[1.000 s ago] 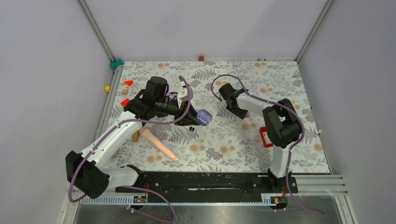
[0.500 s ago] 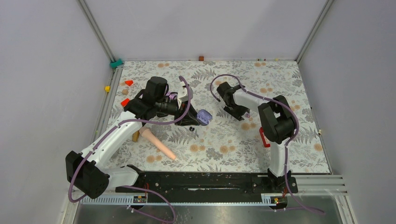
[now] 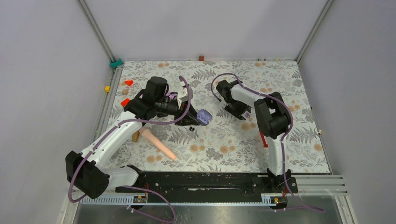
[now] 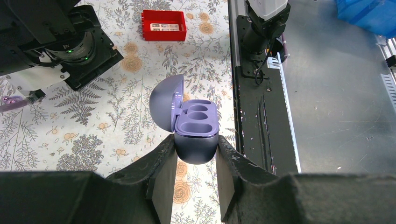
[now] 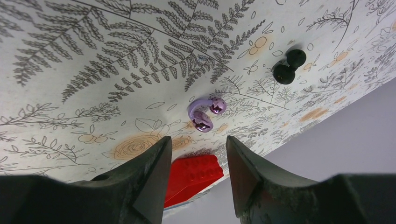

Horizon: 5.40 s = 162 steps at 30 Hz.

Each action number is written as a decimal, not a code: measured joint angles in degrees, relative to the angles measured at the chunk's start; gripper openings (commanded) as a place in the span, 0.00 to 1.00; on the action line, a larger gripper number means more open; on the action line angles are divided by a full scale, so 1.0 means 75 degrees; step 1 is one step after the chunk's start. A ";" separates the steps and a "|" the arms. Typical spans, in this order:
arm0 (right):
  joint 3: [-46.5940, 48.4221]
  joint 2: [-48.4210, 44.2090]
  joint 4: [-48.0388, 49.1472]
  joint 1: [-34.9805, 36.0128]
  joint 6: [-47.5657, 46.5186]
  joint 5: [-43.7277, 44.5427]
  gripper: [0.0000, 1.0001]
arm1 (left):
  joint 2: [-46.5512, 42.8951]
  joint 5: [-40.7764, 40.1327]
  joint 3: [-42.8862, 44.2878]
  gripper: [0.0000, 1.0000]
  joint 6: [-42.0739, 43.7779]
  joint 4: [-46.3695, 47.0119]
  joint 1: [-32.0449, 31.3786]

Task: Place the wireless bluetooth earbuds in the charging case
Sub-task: Adjust the earbud at the center of the board.

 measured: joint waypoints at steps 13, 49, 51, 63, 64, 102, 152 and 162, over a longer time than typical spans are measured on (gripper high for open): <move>0.1311 0.1096 -0.1428 -0.0111 -0.1043 -0.0125 0.49 | -0.0015 -0.0012 0.0000 0.06 0.0000 0.0000 0.0000; 0.2876 0.2358 -0.3485 -0.0128 -0.3448 -0.0597 0.31 | -0.0023 -0.0364 0.0000 0.06 0.0172 -0.0029 0.0000; 0.2876 0.2355 -0.3593 -0.0102 -0.3427 -0.0909 0.31 | -0.0023 -0.0373 0.0000 0.06 0.0175 -0.0032 0.0000; 0.3028 0.1719 -0.3748 0.0527 -0.2961 -0.3800 0.37 | -0.0143 -0.0420 0.0003 0.05 0.0216 -0.0227 0.0000; 0.3037 0.1542 -0.3611 0.0530 -0.2806 -0.4062 0.39 | -0.0152 -0.0425 0.0003 0.05 0.0224 -0.0233 0.0000; -0.1513 -0.1128 0.1239 -0.0425 0.3147 -0.4674 0.59 | -0.0321 -0.0688 0.0061 0.00 0.0309 -0.0373 0.0000; 0.0787 -0.0734 0.0895 0.1131 0.0597 -0.4401 0.48 | -0.0321 -0.0831 0.0076 0.00 0.0338 -0.0376 0.0000; 0.0621 -0.0460 0.1612 0.1836 0.0469 -0.3261 0.50 | -0.0321 -0.0836 0.0076 0.00 0.0338 -0.0379 0.0000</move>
